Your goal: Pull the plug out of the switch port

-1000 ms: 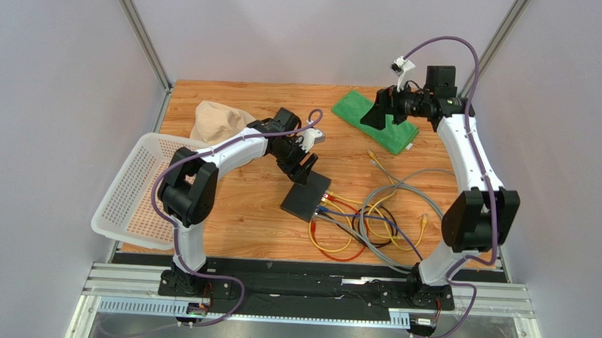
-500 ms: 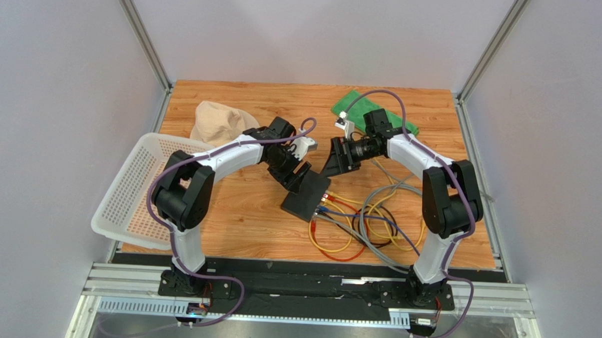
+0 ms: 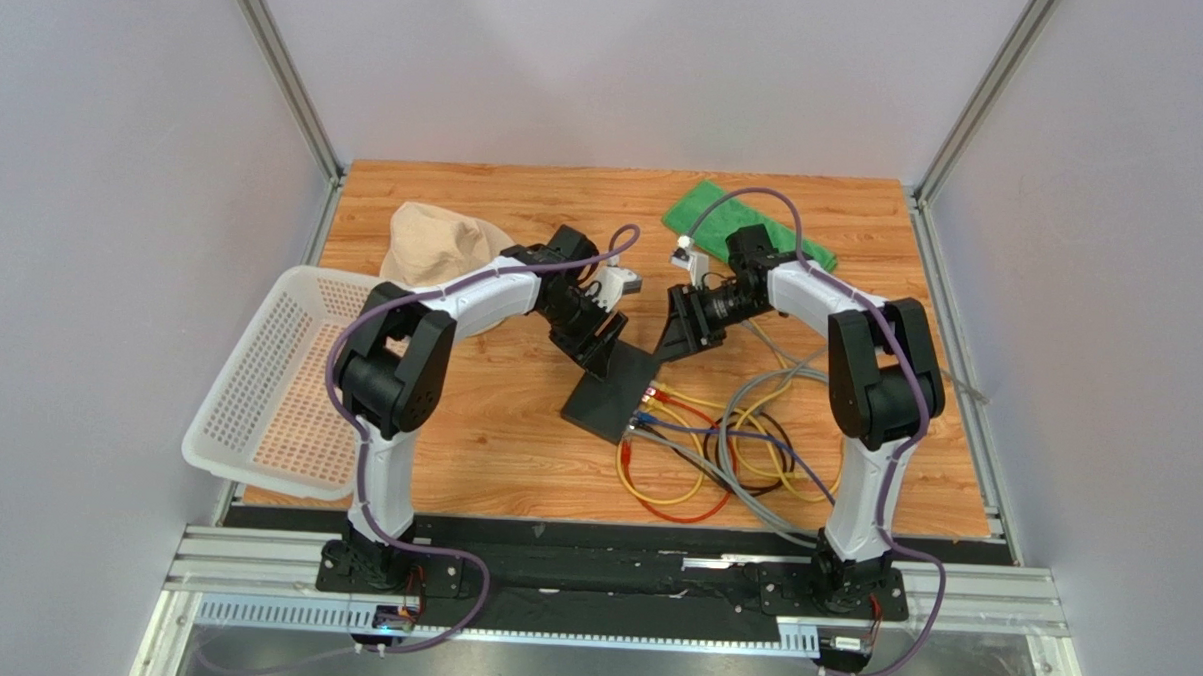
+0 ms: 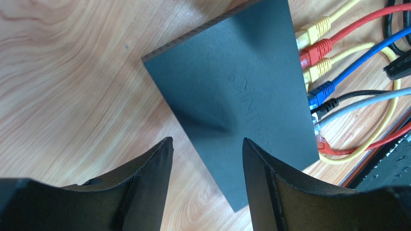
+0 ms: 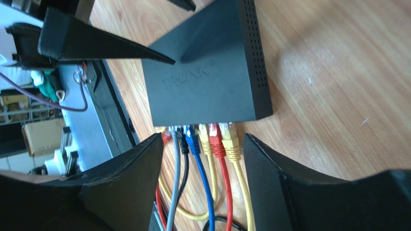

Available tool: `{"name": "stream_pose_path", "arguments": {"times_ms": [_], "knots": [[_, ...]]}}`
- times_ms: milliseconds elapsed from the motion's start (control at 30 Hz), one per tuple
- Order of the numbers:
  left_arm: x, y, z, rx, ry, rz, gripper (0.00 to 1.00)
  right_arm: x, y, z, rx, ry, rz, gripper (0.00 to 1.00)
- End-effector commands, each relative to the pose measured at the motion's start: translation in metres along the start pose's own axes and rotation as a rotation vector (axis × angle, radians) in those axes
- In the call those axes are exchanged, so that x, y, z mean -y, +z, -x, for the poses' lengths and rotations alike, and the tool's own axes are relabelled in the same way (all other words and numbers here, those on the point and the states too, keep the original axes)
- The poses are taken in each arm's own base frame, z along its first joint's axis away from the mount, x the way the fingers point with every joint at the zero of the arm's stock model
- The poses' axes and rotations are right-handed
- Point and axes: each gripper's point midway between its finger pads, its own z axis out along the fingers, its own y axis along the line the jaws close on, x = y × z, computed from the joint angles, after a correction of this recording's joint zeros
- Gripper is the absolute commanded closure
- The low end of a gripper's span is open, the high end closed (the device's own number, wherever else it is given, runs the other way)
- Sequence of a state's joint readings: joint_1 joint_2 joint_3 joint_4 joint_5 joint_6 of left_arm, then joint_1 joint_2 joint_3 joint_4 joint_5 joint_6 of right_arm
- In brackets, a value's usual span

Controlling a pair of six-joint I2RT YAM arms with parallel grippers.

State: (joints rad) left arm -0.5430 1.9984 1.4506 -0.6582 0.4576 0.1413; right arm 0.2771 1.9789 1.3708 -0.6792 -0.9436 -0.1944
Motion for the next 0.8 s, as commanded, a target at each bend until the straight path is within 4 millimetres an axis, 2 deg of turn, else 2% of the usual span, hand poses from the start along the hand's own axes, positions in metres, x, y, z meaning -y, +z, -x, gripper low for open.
{"name": "stream_pose_path", "arguments": {"times_ms": [0, 267, 400, 600, 767], "knots": [[0.006, 0.005, 0.003, -0.021, -0.011, -0.058, 0.37, 0.009, -0.002, -0.010, -0.069, -0.009, 0.012, 0.38], [0.000, 0.015, -0.004, -0.052, -0.028, -0.050, 0.44, 0.020, 0.010, -0.032, -0.165, 0.078, 0.058, 0.45], [-0.002, 0.018, -0.008, -0.062, -0.034, -0.043, 0.44, 0.026, 0.012, -0.039, -0.170, 0.066, 0.044, 0.43], [-0.005, 0.020, -0.009, -0.066, -0.029, -0.027, 0.44, 0.033, 0.018, -0.040, -0.167, 0.106, 0.033, 0.44], [-0.006, 0.022, -0.014, -0.075, -0.023, -0.019, 0.44, 0.040, 0.024, -0.033, -0.153, 0.141, 0.028, 0.46]]}}
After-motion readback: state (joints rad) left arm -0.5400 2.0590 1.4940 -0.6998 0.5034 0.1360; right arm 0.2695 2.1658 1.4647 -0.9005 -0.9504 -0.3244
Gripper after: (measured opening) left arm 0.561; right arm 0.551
